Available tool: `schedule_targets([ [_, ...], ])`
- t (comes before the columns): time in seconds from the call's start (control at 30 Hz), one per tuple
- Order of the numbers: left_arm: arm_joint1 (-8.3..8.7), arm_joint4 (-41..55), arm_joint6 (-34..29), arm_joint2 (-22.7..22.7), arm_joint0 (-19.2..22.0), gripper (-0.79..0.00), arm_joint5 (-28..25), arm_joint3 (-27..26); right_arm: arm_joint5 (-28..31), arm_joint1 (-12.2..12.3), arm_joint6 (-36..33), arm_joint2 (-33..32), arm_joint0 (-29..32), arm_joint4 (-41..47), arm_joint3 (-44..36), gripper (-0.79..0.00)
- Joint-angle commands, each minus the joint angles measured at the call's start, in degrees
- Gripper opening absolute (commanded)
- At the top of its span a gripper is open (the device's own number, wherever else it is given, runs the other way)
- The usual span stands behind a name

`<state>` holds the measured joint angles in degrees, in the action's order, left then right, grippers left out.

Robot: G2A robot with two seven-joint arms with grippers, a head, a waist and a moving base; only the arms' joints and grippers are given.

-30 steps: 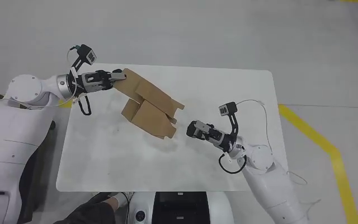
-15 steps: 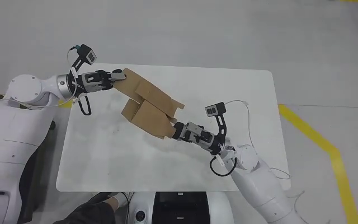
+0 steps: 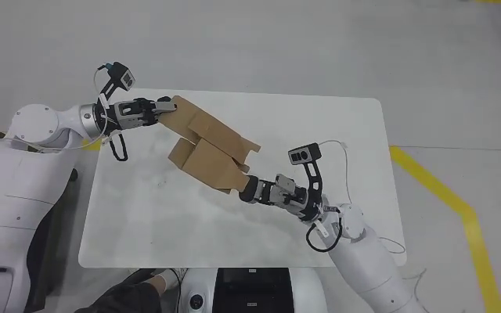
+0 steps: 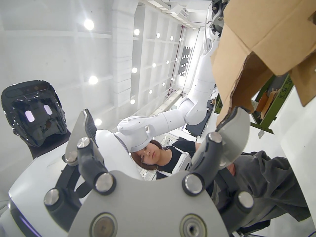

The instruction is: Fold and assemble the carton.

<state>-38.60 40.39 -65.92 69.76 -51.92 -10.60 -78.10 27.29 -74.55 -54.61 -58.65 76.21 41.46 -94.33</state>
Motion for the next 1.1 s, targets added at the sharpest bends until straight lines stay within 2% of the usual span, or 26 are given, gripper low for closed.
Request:
schedule_targets([
  [0.0, 0.00, 0.0, 0.0, 0.0, 0.0, -0.785, 0.0, 0.0, -0.4, -0.1, 0.2, 0.3, -0.4, 0.2, 0.3, 0.000],
  [0.43, 0.00, 0.0, 0.0, 0.0, 0.0, -0.785, 0.0, 0.0, -1.2, -1.3, 1.6, 3.9, -4.0, 0.7, 5.1, -0.012],
  [0.47, 0.00, 0.0, 0.0, 0.0, 0.0, -0.785, 0.0, 0.0, -1.2, -1.3, 1.7, 4.0, -4.1, 0.6, 5.4, -0.142],
  [0.5, 0.00, 0.0, 0.0, 0.0, 0.0, -0.785, 0.0, 0.0, -1.1, -1.4, 1.7, 4.1, -4.2, 0.6, 5.6, -0.228],
  [0.6, 0.00, 0.0, 0.0, 0.0, 0.0, -0.785, 0.0, 0.0, -1.0, -1.5, 1.9, 4.2, -4.3, 0.1, 6.1, -0.400],
  [0.77, 0.00, 0.0, 0.0, 0.0, 0.0, -0.785, 0.0, 0.0, -1.0, -1.6, 3.4, 4.3, -4.5, -2.2, 6.7, -0.462],
  [1.07, 0.00, 0.0, 0.0, 0.0, 0.0, -0.785, 0.0, 0.0, -2.0, -1.6, 7.5, 4.8, -4.7, -9.2, 6.9, -0.517],
])
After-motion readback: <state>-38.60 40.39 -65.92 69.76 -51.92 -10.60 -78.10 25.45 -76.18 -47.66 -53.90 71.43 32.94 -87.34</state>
